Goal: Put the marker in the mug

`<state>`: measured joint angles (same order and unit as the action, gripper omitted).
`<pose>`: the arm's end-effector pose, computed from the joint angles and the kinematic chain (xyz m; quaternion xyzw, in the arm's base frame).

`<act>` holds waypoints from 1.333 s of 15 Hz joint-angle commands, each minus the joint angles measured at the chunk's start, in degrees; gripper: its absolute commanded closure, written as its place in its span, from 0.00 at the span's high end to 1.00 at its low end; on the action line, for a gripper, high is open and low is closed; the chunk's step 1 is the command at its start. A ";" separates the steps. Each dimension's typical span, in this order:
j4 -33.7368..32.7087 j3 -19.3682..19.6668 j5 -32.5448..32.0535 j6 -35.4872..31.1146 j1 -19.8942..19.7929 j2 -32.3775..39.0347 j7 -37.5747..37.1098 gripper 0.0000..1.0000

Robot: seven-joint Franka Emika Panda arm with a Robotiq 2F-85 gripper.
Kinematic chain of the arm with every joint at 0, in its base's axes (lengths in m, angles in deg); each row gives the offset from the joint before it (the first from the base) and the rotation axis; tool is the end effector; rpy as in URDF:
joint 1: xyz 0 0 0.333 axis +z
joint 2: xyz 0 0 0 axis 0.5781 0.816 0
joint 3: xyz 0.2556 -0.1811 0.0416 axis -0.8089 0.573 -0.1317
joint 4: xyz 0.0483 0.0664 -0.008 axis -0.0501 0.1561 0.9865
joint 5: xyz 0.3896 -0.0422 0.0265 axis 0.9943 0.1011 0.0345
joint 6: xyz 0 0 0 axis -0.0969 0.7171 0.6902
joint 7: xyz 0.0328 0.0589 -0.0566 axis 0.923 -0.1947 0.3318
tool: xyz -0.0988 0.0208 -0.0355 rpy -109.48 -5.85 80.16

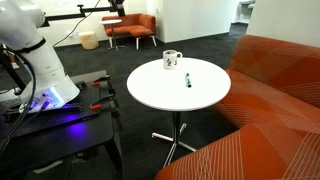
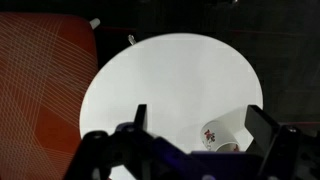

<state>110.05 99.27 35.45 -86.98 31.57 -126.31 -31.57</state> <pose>0.3118 -0.1094 0.4724 -0.9963 -0.0285 -0.0470 0.0657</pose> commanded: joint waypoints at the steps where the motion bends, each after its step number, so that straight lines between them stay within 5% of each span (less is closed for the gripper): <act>1: -0.10 -0.50 0.41 0.12 -0.56 0.12 0.33 1.00; 7: -0.05 -0.68 0.33 -0.48 -0.63 0.07 0.09 1.00; 20: -0.93 0.61 0.85 -24.54 2.61 7.53 5.68 1.00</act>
<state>110.10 98.70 35.60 -106.18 32.58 -122.27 -29.30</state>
